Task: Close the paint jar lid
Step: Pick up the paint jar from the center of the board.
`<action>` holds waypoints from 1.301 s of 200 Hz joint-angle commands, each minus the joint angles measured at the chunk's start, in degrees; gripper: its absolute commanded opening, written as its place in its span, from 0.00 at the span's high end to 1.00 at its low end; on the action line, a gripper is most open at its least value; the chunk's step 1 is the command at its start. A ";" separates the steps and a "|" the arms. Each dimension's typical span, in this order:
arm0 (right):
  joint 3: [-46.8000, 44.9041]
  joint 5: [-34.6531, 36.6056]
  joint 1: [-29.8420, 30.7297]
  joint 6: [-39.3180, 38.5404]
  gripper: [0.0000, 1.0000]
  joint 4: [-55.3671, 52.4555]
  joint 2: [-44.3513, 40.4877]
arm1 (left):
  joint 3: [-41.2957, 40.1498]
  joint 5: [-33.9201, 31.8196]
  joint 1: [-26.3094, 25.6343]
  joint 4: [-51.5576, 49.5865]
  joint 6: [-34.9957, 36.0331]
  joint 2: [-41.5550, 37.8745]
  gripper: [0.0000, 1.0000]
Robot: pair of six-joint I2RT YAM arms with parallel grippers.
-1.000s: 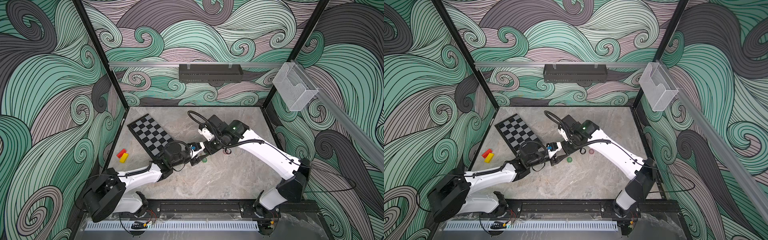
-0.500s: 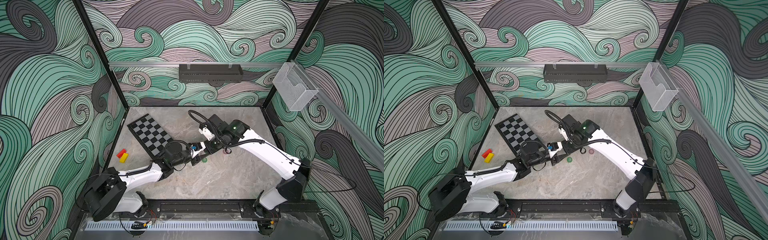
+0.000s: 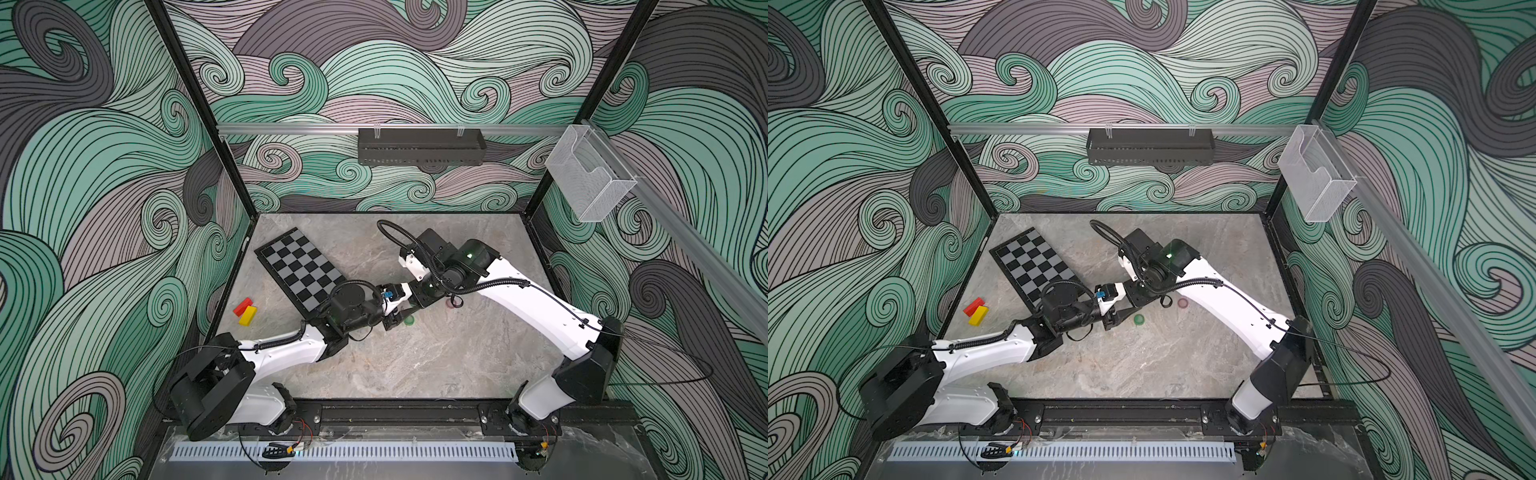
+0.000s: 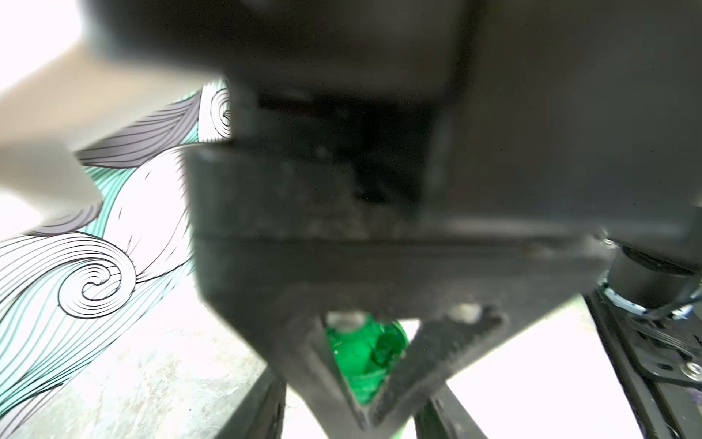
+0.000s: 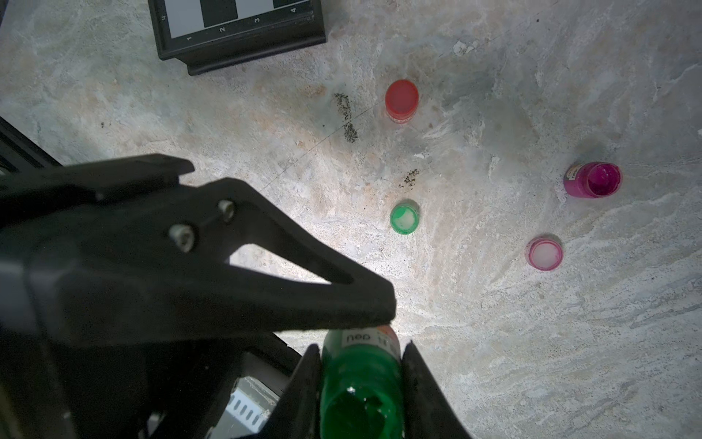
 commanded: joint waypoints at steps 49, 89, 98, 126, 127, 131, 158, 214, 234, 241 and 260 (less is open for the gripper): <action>3.14 -0.78 -0.51 -1.25 0.68 0.84 -3.37 | -3.03 -2.25 -0.24 2.41 -0.22 -3.63 0.43; 4.25 -1.00 -0.26 -0.99 0.69 0.09 -2.30 | -2.88 -0.63 -0.23 4.12 -1.57 -3.72 0.43; 4.33 -1.21 -0.10 -0.95 0.69 0.05 -1.96 | -2.44 -0.10 -0.26 4.20 -1.76 -3.88 0.44; 4.52 -1.22 0.19 -0.84 0.69 -0.02 -1.32 | -1.75 0.40 -0.25 4.21 -1.74 -4.46 0.45; 4.52 -1.22 0.19 -0.83 0.69 -0.01 -1.28 | -1.74 0.40 -0.25 4.17 -1.77 -4.47 0.45; 4.50 -1.22 0.23 -0.82 0.69 -0.07 -1.19 | -1.79 0.32 -0.26 4.13 -1.79 -4.57 0.45; 4.75 -1.48 0.37 -0.64 0.69 -0.03 -0.87 | -1.51 0.37 -0.21 4.17 -1.80 -4.57 0.47; 4.61 -1.70 0.80 -0.29 0.69 -0.06 -0.03 | -1.24 0.75 -0.25 5.26 -2.76 -3.92 0.49; 4.66 -1.91 0.89 -0.21 0.69 -0.04 0.16 | -1.17 0.75 -0.26 5.18 -2.75 -4.00 0.49; 4.70 -1.92 0.96 -0.20 0.69 -0.08 0.33 | -1.16 0.75 -0.23 5.10 -2.72 -3.97 0.50; 4.86 -2.00 1.07 -0.11 0.69 -0.08 0.50 | -1.12 0.77 -0.26 5.02 -2.54 -3.96 0.52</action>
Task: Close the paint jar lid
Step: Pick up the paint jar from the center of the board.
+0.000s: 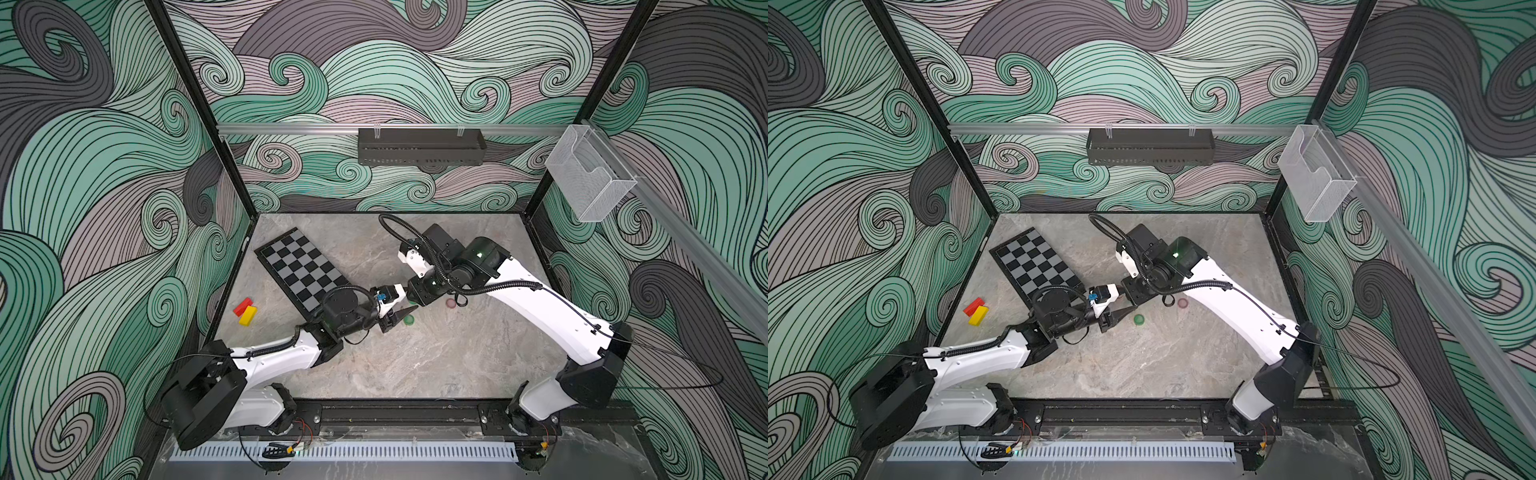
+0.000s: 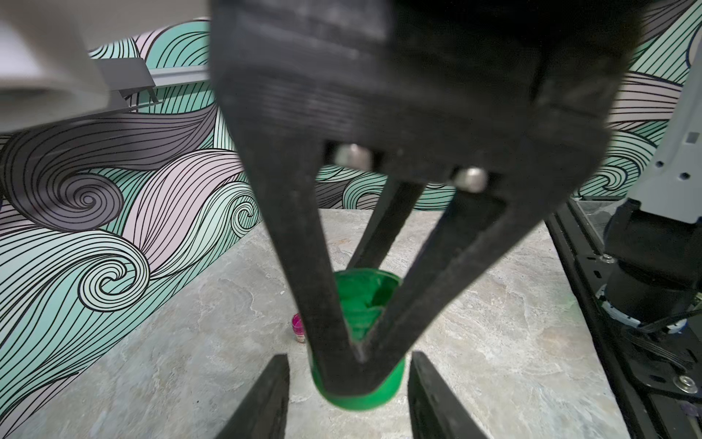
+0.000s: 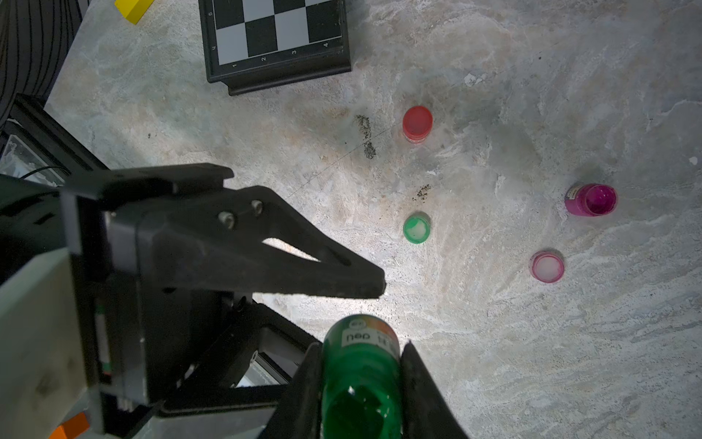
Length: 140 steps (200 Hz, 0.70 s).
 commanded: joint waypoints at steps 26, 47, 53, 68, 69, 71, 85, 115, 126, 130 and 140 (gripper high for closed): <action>1.75 -1.03 0.66 0.47 0.69 1.05 2.02 | 2.42 0.88 -0.26 2.03 -0.78 -0.21 0.53; 1.67 -1.00 0.85 0.48 0.69 0.99 2.27 | 2.60 0.88 -0.26 2.12 -0.82 -0.06 0.54; 1.66 -1.07 0.85 0.48 0.69 1.04 2.33 | 2.69 0.88 -0.25 2.06 -0.82 0.04 0.55; 1.66 -1.05 0.94 0.57 0.69 0.99 2.43 | 2.80 0.97 -0.26 2.03 -0.87 0.07 0.57; 1.66 -1.05 0.94 0.57 0.69 0.98 2.44 | 2.80 0.97 -0.26 2.03 -0.82 0.10 0.57; 1.66 -1.05 0.94 0.57 0.69 0.97 2.40 | 2.87 0.97 -0.26 2.03 -0.86 0.12 0.57; 1.66 -1.15 1.02 0.65 0.69 0.98 2.53 | 2.98 0.97 -0.26 1.94 -0.86 0.13 0.58; 1.71 -1.30 1.20 0.74 0.69 1.00 2.74 | 2.98 1.08 -0.26 1.94 -1.00 0.11 0.62; 1.66 -1.40 1.25 0.83 0.69 1.04 2.85 | 2.93 1.06 -0.24 1.86 -1.03 0.08 0.63; 1.66 -1.39 1.29 0.83 0.69 0.99 2.85 | 2.92 1.05 -0.26 1.86 -0.98 0.13 0.64; 1.58 -1.47 1.29 0.92 0.69 0.97 2.89 | 2.93 1.06 -0.23 1.77 -1.07 0.13 0.66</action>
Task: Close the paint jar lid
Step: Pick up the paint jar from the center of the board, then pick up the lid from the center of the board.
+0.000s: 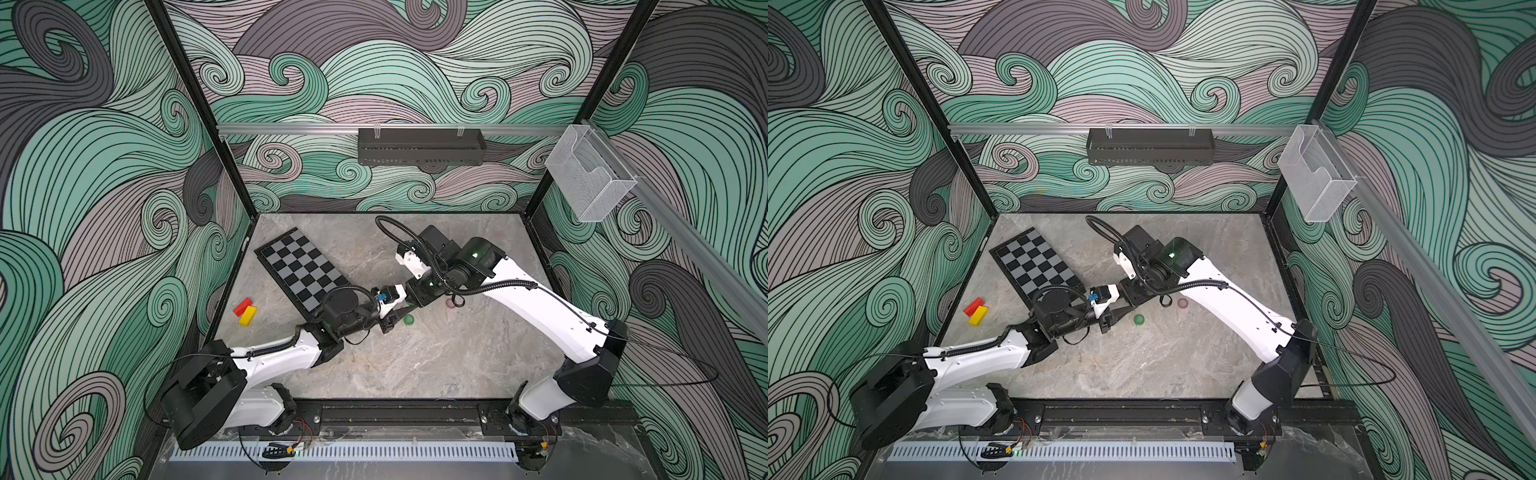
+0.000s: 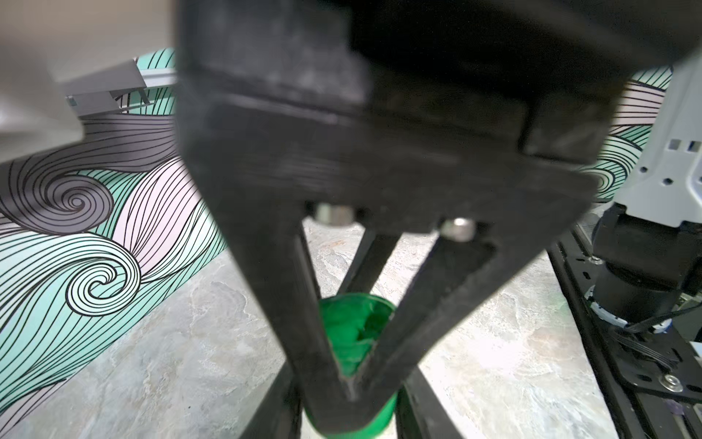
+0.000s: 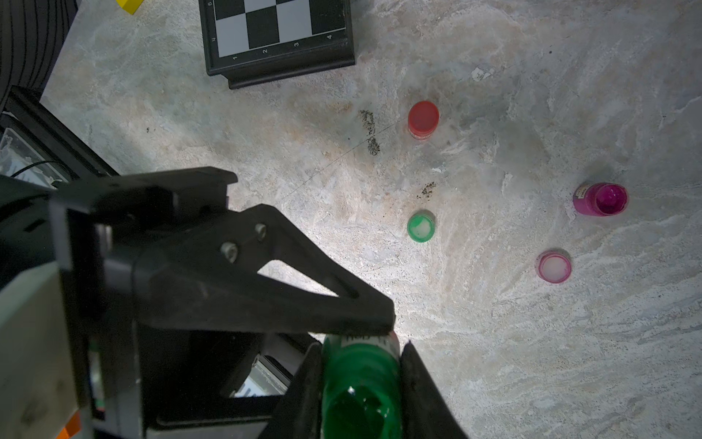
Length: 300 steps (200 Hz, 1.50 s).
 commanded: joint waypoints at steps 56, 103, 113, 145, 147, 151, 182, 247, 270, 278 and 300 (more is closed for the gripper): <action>1.81 -1.59 0.92 0.81 0.68 1.13 2.66 | 2.98 0.66 -0.26 1.94 -0.82 0.01 0.77; 3.75 -0.74 0.79 0.25 0.54 1.15 1.91 | 2.81 0.49 -0.21 1.66 -0.61 -0.22 0.82; 4.50 -0.59 0.59 0.12 0.49 1.08 1.35 | 2.70 0.49 -0.26 1.66 -0.65 -0.37 0.82; 7.05 -0.79 -1.19 0.11 0.37 1.17 -1.94 | 2.12 0.31 -0.25 1.61 -0.58 -1.07 0.82; 7.13 -0.81 -1.32 0.06 0.37 1.17 -2.22 | 2.04 0.31 -0.26 1.64 -0.63 -1.16 0.82; 7.30 -0.71 -1.63 0.05 0.35 1.17 -2.78 | 1.95 0.23 -0.25 1.73 -0.58 -1.30 0.82; 4.60 -0.23 -3.35 -0.72 0.23 3.16 -8.17 | 0.74 -0.52 -0.18 2.57 -0.71 -3.00 0.82; -19.26 -0.74 -6.35 0.46 0.01 20.28 -21.54 | -1.28 -2.78 1.62 4.25 -2.55 -6.48 0.81; -25.47 -0.48 -6.42 0.72 0.01 25.15 -23.43 | -1.52 -2.85 3.28 3.67 -3.91 -8.21 0.80; -27.28 -0.36 -6.42 0.72 0.01 26.61 -23.91 | -1.47 -2.81 3.96 2.98 -4.13 -8.75 0.80; -31.36 -0.35 -6.43 0.79 0.01 30.36 -24.05 | -1.34 -1.97 6.15 1.83 -5.00 -9.69 0.80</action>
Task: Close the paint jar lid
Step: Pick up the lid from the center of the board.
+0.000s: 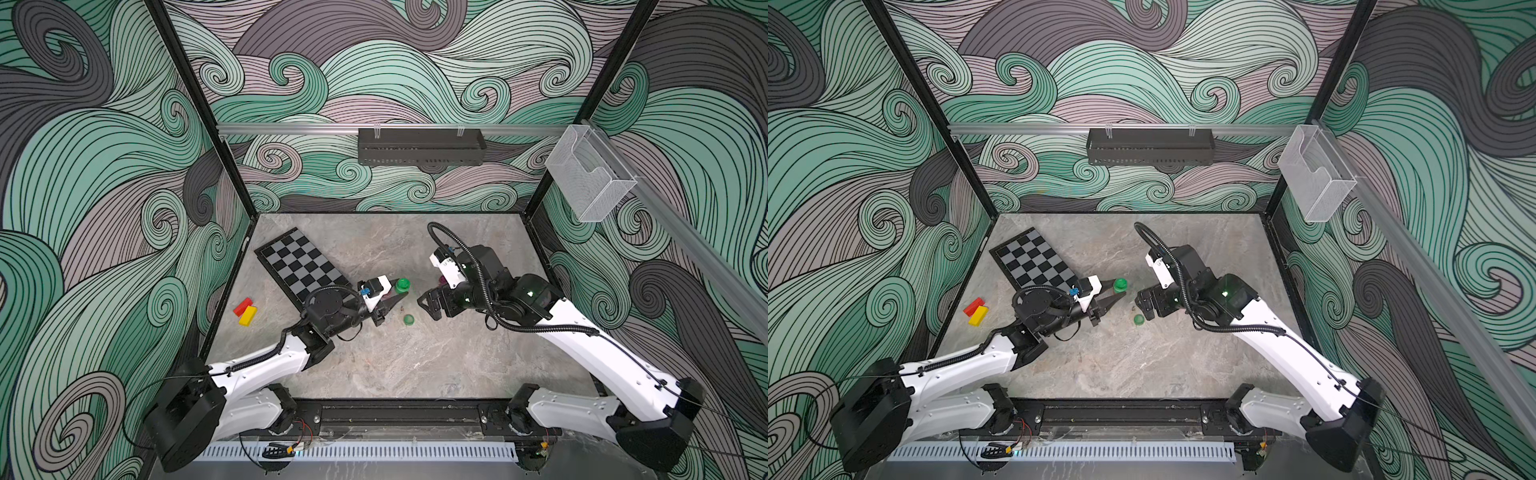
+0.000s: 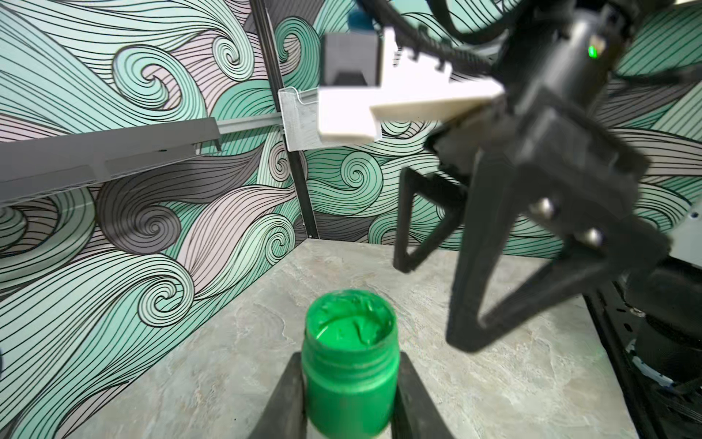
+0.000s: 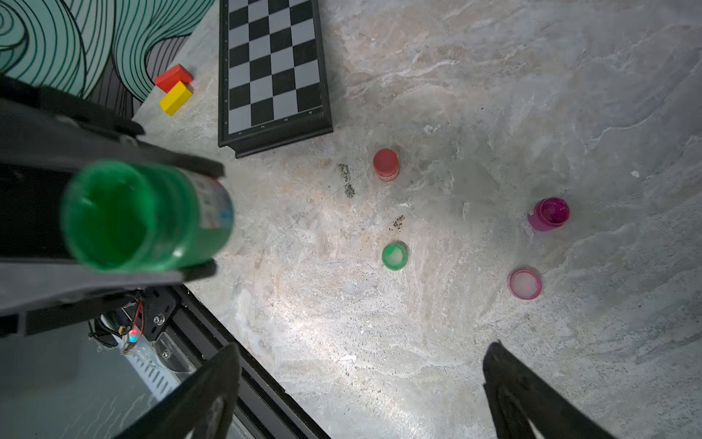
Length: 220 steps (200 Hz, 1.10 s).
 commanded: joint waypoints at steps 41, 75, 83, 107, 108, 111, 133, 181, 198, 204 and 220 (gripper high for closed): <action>-6.70 -0.43 -0.21 0.75 0.01 13.38 1.72 | -0.65 1.71 6.72 -1.60 -4.57 -4.02 0.80; -8.39 -0.22 -0.16 1.27 0.01 16.41 3.80 | -0.37 2.42 9.20 -4.33 -5.06 -6.11 0.79; -8.39 -0.21 -0.19 1.19 0.01 16.68 4.50 | -0.28 2.52 9.72 -5.02 -5.10 -6.54 0.79; -8.39 0.43 -0.17 1.05 0.01 17.24 6.02 | 0.09 3.17 11.29 -6.77 -5.73 -7.47 0.79; -8.35 0.44 -0.14 1.03 0.01 17.31 6.05 | 0.14 3.19 11.38 -6.91 -5.77 -7.53 0.79; -8.42 0.43 -0.14 1.01 0.01 17.43 6.20 | 0.24 3.34 11.59 -7.21 -5.81 -7.64 0.79; -8.65 0.69 -0.14 1.01 0.02 18.09 6.91 | 1.31 4.82 13.17 -9.88 -6.63 -8.59 0.80; -8.50 2.23 0.51 1.10 0.02 17.98 8.28 | 3.77 9.84 17.66 -15.68 -6.64 -10.89 0.79; -8.68 2.56 0.78 1.18 0.02 18.13 8.61 | 3.99 11.66 19.14 -16.75 -6.67 -11.48 0.79; -8.66 2.65 0.85 1.19 0.02 18.00 8.79 | 3.90 11.97 19.40 -16.85 -6.68 -11.55 0.79; -8.36 2.95 0.87 1.51 0.02 17.36 9.36 | 3.32 12.19 19.90 -16.31 -6.95 -11.70 0.79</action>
